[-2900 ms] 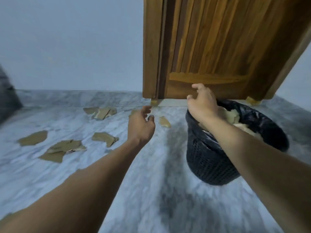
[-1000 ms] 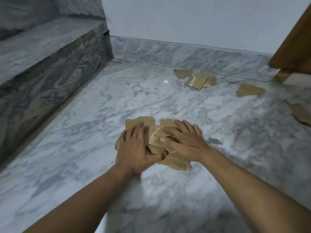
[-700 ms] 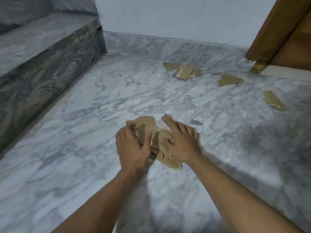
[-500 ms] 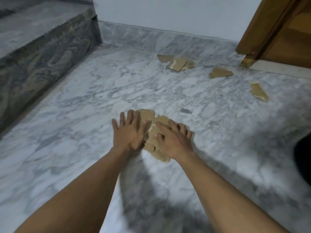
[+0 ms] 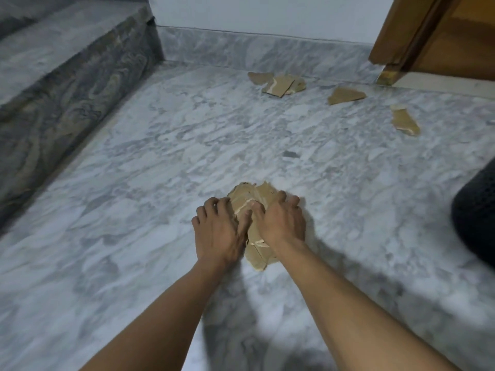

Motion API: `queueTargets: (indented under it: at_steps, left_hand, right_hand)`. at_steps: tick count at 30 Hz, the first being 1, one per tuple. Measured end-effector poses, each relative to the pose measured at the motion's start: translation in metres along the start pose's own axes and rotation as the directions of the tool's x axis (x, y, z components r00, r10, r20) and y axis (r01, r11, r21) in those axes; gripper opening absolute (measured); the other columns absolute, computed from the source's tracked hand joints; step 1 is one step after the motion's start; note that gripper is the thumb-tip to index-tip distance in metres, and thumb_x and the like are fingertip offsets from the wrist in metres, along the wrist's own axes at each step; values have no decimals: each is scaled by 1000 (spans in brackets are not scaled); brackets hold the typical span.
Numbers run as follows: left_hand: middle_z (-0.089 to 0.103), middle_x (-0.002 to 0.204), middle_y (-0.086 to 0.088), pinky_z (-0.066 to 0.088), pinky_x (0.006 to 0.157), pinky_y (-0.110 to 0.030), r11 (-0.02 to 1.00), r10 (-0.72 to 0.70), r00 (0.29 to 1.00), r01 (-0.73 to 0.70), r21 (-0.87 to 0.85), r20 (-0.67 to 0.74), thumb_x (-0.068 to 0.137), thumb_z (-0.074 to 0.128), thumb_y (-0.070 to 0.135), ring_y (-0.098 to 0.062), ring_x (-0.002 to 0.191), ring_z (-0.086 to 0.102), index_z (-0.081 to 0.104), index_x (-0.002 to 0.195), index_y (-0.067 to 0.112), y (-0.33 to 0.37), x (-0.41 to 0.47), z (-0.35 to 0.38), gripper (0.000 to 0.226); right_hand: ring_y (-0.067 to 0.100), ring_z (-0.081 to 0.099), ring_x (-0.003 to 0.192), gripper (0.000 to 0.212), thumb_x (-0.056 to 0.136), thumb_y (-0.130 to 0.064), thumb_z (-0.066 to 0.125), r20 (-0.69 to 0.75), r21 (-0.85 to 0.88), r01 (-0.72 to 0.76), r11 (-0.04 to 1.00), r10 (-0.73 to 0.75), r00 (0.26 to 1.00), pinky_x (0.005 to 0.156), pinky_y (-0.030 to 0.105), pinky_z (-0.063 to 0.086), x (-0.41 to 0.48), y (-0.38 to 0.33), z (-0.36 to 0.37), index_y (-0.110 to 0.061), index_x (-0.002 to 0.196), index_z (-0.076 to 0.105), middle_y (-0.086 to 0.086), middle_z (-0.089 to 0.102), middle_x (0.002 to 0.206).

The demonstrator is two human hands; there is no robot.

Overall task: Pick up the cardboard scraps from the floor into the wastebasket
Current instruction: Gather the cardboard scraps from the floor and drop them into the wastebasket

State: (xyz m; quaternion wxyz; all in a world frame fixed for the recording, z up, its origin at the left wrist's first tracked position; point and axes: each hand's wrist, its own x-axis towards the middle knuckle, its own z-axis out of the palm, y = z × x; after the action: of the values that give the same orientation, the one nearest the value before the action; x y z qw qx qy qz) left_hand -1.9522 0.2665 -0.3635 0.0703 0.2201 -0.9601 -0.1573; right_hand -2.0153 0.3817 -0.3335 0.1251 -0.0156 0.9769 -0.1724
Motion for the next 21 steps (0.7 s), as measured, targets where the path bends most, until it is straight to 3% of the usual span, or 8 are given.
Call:
queueTargets:
  at_steps: [4, 8, 11, 14, 17, 21]
  left_hand:
    - [47, 139, -4, 35, 99, -40, 1000, -15, 1000, 15, -14, 14, 91, 23, 72, -27, 120, 42, 43, 145, 20, 1, -4, -1, 77]
    - [50, 139, -9, 32, 101, -43, 992, 10, 999, -4, -128, 44, 91, 26, 58, -30, 123, 40, 41, 150, 22, 0, -8, -5, 71]
    - [57, 130, -13, 32, 95, -41, 984, 37, 999, -34, -177, 16, 95, 27, 44, -32, 115, 44, 47, 146, 19, -2, -1, -3, 59]
    - [57, 124, -10, 30, 95, -37, 984, 72, 997, -72, -164, -2, 100, 22, 45, -29, 113, 44, 45, 145, 19, -8, -6, -5, 57]
    - [53, 121, -8, 33, 97, -37, 988, 135, 991, -136, -79, -9, 103, 21, 40, -27, 112, 42, 40, 148, 17, -11, -24, -7, 54]
    - [52, 126, -8, 36, 99, -40, 996, 91, 996, -90, -19, 3, 105, 25, 34, -28, 114, 43, 42, 147, 16, -13, -24, -3, 49]
  right_hand:
    - [34, 59, 110, 55, 102, -54, 43, 9, 56, 62, 997, -62, 998, 73, 36, 41, -17, -3, 2, -10, 134, 38, 18, 50, 130]
    - [36, 60, 113, 63, 99, -49, 54, 29, 236, 121, 964, -131, 991, 75, 37, 45, -18, 2, -3, -18, 148, 29, 12, 47, 140]
    - [35, 58, 119, 71, 98, -52, 54, 47, 154, 164, 974, -173, 984, 86, 39, 48, -11, -2, -7, -17, 154, 27, 10, 41, 146]
    - [35, 61, 108, 62, 97, -58, 49, 56, 47, 227, 973, -229, 972, 80, 38, 47, -6, -5, -7, -18, 143, 41, 10, 45, 134]
    - [38, 61, 109, 62, 96, -58, 49, 107, 35, 248, 968, -250, 962, 83, 41, 49, 0, -4, -8, -17, 141, 40, 11, 43, 134]
    - [39, 59, 112, 62, 99, -54, 46, 140, 84, 229, 970, -239, 961, 80, 40, 46, -5, -5, -7, -10, 142, 33, 15, 50, 134]
